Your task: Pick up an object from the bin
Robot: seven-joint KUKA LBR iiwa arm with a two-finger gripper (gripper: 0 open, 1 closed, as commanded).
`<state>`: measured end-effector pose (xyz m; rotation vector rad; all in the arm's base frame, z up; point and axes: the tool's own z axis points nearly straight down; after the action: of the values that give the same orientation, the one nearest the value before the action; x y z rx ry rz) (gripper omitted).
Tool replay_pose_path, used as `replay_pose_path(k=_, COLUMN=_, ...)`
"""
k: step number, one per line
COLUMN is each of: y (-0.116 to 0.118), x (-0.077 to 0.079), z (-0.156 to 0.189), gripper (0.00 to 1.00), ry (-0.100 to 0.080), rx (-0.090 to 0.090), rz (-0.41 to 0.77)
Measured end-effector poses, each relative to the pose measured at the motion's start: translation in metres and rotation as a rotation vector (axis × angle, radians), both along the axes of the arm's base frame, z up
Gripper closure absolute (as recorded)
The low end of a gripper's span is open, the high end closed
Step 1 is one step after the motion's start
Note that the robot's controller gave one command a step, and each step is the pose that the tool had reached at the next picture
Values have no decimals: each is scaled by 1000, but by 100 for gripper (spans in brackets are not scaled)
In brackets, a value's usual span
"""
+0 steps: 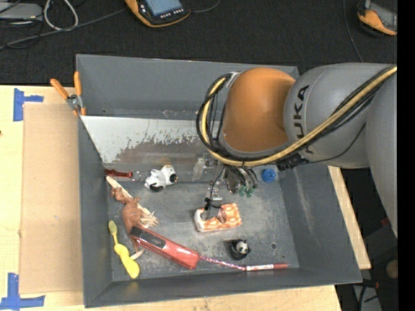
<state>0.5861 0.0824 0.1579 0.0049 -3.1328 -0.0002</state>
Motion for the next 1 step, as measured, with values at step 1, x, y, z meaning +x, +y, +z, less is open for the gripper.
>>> replay_pose_path(k=1, y=-1, x=2, z=5, gripper=0, ry=-7, rx=0, rz=-2)
